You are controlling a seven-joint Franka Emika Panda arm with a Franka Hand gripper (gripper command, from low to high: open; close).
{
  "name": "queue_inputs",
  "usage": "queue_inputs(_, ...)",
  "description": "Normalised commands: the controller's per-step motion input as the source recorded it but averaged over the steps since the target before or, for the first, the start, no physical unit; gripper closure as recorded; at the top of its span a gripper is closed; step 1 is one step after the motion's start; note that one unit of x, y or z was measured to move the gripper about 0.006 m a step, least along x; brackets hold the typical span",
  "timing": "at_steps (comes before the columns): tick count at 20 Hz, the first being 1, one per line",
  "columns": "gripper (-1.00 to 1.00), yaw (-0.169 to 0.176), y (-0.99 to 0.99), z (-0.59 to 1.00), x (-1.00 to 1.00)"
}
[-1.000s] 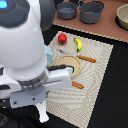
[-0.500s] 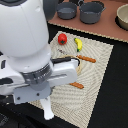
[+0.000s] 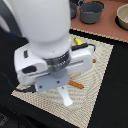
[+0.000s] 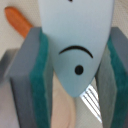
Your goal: Interact with the objects in diverse but meaningful ways.
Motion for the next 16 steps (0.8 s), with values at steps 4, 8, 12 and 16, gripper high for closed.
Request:
queue_inputs(4,1.0,0.021,0.62,0.04,0.16)
queue_inputs(8,1.0,0.036,0.63,0.0,0.0)
queue_inputs(12,1.0,0.04,0.72,0.0,-0.22)
queue_inputs(16,1.0,0.055,0.68,0.0,-0.52)
